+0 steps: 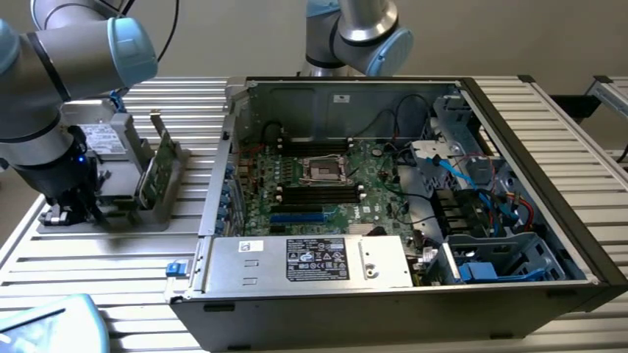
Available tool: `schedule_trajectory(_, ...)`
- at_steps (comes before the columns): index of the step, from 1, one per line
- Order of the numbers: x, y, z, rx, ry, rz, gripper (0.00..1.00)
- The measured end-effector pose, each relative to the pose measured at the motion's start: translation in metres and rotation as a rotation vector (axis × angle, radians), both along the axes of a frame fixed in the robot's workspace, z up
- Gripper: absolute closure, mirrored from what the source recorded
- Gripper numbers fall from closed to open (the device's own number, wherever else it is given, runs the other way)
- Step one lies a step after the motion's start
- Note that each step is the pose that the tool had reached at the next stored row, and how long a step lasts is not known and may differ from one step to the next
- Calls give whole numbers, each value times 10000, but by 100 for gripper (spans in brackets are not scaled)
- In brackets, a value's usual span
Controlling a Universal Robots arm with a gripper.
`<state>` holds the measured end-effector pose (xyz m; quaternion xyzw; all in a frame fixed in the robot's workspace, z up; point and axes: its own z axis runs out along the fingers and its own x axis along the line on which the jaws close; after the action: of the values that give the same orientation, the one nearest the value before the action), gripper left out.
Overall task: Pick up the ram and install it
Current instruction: 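Pick up the ram and move it above insertion slot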
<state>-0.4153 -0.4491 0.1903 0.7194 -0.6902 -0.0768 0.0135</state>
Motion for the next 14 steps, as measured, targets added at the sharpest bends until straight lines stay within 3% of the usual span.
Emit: schedule_trajectory(14,1,-1,0,0,13,-1,86)
